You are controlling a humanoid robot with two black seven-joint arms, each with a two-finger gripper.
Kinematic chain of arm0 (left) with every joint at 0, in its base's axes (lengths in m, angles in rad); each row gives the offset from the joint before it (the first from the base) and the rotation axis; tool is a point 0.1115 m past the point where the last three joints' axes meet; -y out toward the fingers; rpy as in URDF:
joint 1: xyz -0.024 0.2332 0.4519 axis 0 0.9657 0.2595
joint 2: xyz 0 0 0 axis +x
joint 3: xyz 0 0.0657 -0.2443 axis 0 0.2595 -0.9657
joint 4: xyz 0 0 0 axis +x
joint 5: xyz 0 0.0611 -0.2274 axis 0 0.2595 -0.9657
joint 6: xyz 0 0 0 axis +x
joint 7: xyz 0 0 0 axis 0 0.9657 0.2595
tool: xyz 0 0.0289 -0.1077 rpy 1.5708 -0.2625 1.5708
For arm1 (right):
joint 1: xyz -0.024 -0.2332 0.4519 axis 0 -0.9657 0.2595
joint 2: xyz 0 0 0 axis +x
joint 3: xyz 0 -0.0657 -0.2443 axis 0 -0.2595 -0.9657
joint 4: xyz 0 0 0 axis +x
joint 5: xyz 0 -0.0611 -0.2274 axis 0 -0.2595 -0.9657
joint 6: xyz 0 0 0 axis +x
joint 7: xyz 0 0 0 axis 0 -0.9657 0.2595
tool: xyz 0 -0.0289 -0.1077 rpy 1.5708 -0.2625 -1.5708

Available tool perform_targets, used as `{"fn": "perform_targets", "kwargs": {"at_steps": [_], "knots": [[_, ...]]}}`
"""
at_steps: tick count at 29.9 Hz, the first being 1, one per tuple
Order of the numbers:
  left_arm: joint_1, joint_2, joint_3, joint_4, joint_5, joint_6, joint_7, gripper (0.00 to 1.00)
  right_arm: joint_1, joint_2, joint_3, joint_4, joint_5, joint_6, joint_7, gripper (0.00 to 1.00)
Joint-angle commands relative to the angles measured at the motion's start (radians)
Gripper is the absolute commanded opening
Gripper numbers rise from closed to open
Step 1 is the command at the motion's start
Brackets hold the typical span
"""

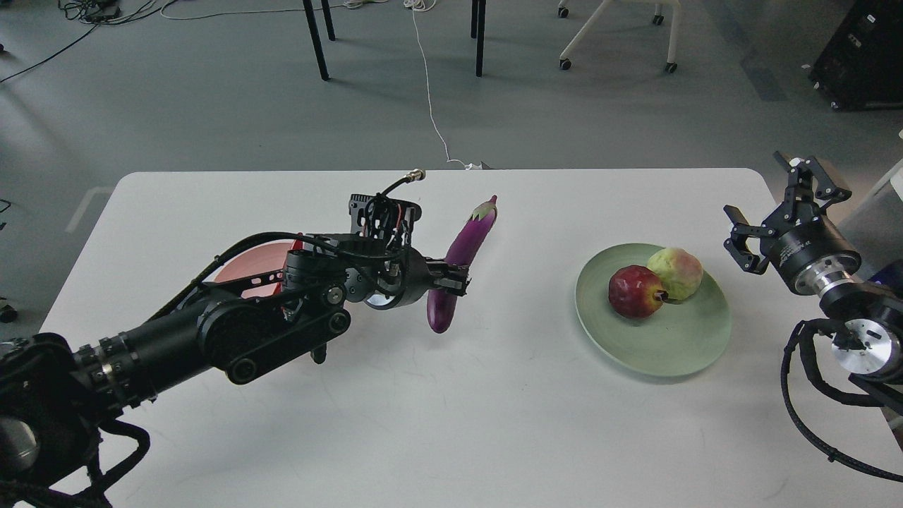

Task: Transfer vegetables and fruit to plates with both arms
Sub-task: 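Carry the eggplant onto the pink plate and lower it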

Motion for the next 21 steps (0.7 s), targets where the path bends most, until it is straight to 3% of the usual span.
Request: {"fn": "perform_targets", "kwargs": {"at_steps": [1,7,14,15,16,19,20,21], "knots": [[0.013,0.197,0.003,-0.135,-0.025,0.002,-0.011,0.17,0.001,0.005,0.000,-0.001,-0.004,0.000,0.000,0.97],[0.136,0.435,0.002,-0.258,-0.028,0.030,-0.057,0.19,0.001,0.011,0.000,-0.001,-0.029,0.000,0.000,0.97],[0.192,0.509,0.002,-0.298,-0.029,0.076,-0.074,0.29,0.001,0.011,-0.006,0.001,-0.031,0.000,0.000,0.97],[0.194,0.515,0.002,-0.298,-0.031,0.076,-0.078,0.34,0.001,0.011,-0.006,0.001,-0.031,0.000,0.000,0.97],[0.195,0.522,0.003,-0.298,-0.037,0.076,-0.089,0.45,0.001,0.009,-0.005,0.001,-0.031,0.000,0.000,0.97],[0.200,0.536,0.007,-0.299,-0.049,0.074,-0.106,0.88,0.001,0.009,-0.005,0.001,-0.031,0.000,0.000,0.97],[0.200,0.536,0.005,-0.298,-0.051,0.074,-0.107,0.98,0.001,0.011,-0.005,0.001,-0.031,-0.002,0.000,0.97],[0.202,0.538,0.005,-0.296,-0.051,0.074,-0.108,0.99,0.001,0.011,-0.005,0.001,-0.031,-0.002,0.000,0.97]]}}
